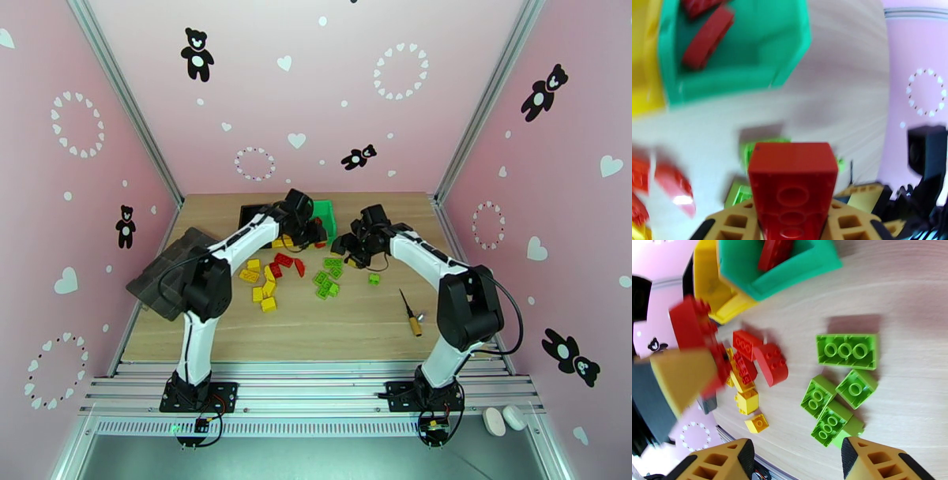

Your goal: Sort the legos into containers by color

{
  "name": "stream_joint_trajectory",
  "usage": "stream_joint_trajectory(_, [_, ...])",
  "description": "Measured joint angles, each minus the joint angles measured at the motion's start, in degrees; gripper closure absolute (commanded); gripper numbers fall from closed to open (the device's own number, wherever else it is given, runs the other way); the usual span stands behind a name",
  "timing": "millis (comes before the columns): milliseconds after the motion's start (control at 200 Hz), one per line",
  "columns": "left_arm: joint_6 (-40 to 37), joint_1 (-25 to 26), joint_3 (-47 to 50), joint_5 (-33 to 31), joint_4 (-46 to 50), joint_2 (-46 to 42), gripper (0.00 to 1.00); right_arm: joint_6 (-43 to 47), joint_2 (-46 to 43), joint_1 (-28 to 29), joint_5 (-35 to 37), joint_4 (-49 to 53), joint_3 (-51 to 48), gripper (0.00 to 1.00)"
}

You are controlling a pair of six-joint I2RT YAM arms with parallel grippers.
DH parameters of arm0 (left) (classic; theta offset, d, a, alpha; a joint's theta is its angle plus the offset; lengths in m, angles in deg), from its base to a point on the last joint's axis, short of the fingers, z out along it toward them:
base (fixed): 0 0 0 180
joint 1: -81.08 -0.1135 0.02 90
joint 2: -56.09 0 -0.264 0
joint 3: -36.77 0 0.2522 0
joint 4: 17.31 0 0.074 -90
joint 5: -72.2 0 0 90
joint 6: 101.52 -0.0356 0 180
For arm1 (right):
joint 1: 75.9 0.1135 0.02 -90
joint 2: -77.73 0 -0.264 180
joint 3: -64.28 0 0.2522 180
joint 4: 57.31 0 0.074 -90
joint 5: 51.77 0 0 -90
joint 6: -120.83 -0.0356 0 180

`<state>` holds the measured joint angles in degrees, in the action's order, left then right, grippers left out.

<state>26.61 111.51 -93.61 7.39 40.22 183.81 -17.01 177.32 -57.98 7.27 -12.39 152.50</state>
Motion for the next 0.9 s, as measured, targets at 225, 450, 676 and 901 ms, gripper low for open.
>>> stream_joint_trajectory(225, [0.11, -1.20, -25.88, -0.11, 6.21, 14.53, 0.59, 0.28, 0.00, -0.63, -0.22, 0.63, 0.24, 0.36])
stream_joint_trajectory(450, [2.23, -3.21, -32.59, 0.35, 7.72, 19.56, 0.31, 0.68, -0.13, -0.63, 0.11, 2.12, 0.28, 0.35])
stream_joint_trajectory(676, [2.14, -4.04, -32.11, 1.86, 7.23, 19.56, 0.27, 1.53, -1.33, -0.63, 1.20, 3.58, 0.28, 0.35])
stream_joint_trajectory(901, [-0.26, -3.58, -18.03, -0.42, 6.29, 9.20, 0.19, 3.50, -1.84, 0.55, 4.15, 6.95, 2.97, 0.35])
